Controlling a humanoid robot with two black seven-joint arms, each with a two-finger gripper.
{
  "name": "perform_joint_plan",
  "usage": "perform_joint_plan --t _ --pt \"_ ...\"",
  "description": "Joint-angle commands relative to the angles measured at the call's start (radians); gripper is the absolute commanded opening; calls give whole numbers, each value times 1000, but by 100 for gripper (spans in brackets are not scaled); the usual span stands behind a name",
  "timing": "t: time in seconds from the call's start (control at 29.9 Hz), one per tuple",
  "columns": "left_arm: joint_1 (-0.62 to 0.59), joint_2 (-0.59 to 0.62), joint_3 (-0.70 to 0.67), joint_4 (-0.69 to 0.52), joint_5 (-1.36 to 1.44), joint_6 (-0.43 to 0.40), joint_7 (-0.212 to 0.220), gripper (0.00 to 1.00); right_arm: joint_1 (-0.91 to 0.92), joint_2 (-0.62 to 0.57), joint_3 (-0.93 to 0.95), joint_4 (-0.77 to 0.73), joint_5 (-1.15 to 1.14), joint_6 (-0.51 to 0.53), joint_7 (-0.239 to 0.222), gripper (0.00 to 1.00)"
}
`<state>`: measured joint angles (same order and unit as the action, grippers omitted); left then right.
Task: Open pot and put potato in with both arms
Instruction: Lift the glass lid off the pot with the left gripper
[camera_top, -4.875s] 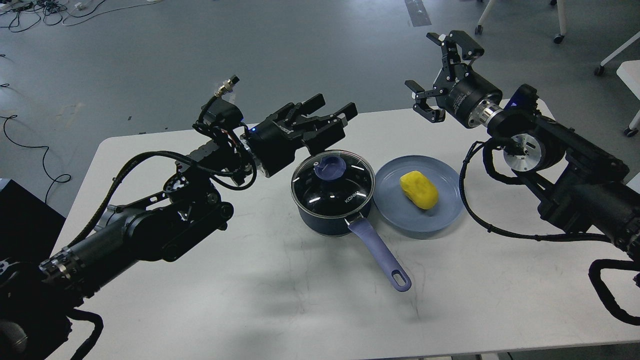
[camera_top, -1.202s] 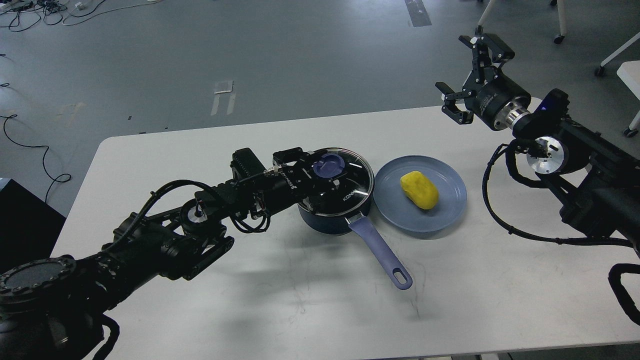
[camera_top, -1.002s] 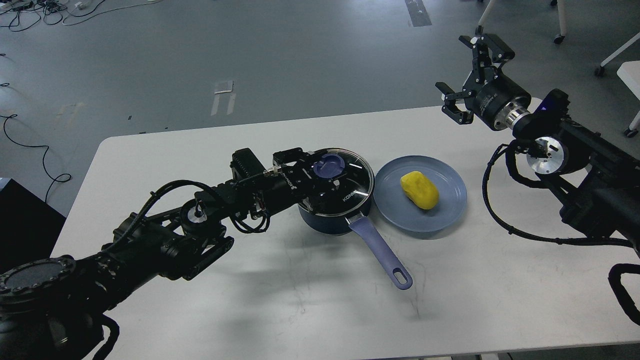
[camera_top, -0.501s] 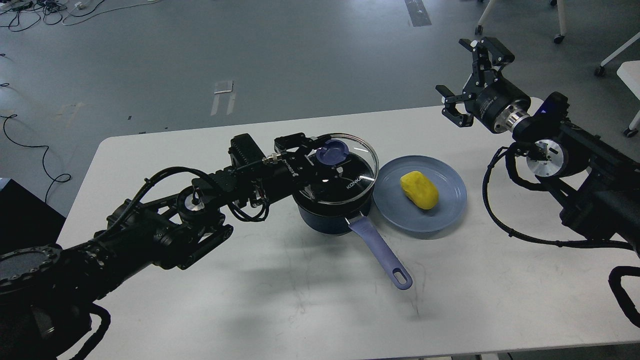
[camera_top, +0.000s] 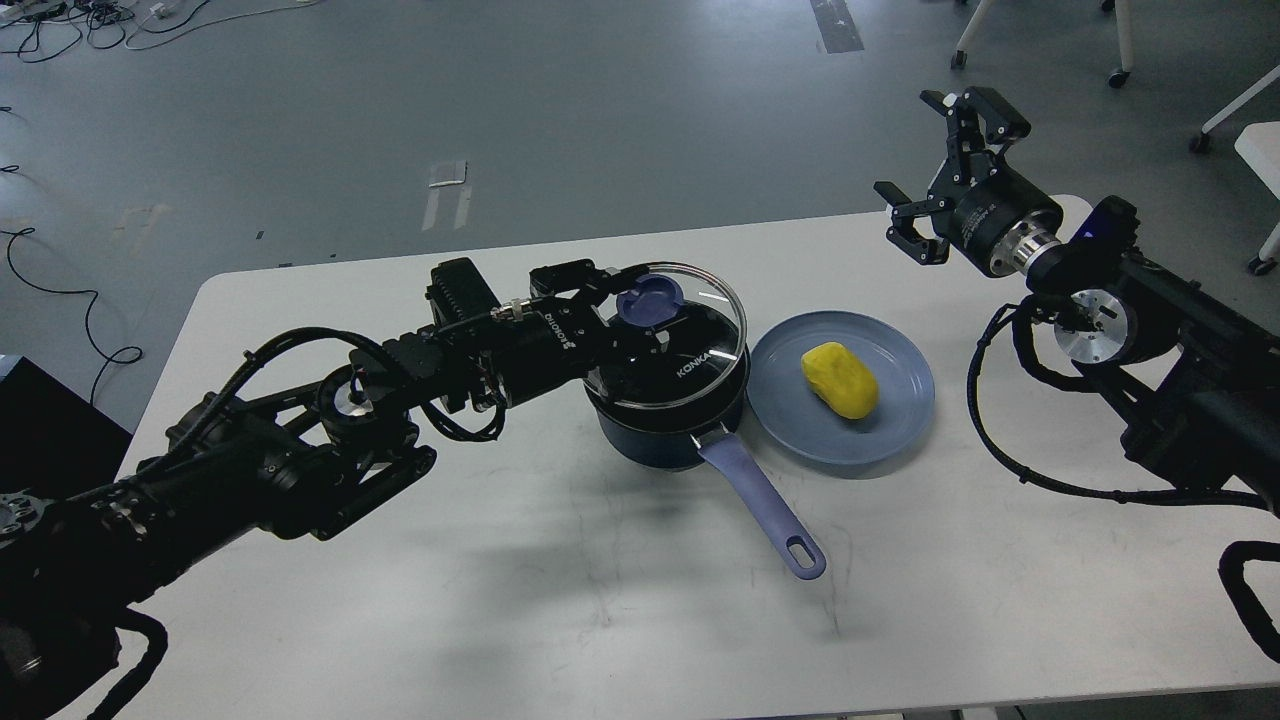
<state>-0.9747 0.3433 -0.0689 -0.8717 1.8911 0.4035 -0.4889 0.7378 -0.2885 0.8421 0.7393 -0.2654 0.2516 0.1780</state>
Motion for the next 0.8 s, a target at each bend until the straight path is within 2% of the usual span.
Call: perform_joint_plan --t 0.0,0.2,0.53,0.77 --pt "-6 26 -6 -1 -12 3 0 65 0 2 0 0 -1 0 0 100" --pt "-13 83 -6 -3 -27 12 0 65 3 3 0 0 -2 -2 0 100" --pt "5 264 1 -16 -90 85 0 65 11 3 -3 0 -2 -2 0 100" --pt "24 298 6 -18 -116 85 0 65 11 3 -6 0 -3 -2 0 100"
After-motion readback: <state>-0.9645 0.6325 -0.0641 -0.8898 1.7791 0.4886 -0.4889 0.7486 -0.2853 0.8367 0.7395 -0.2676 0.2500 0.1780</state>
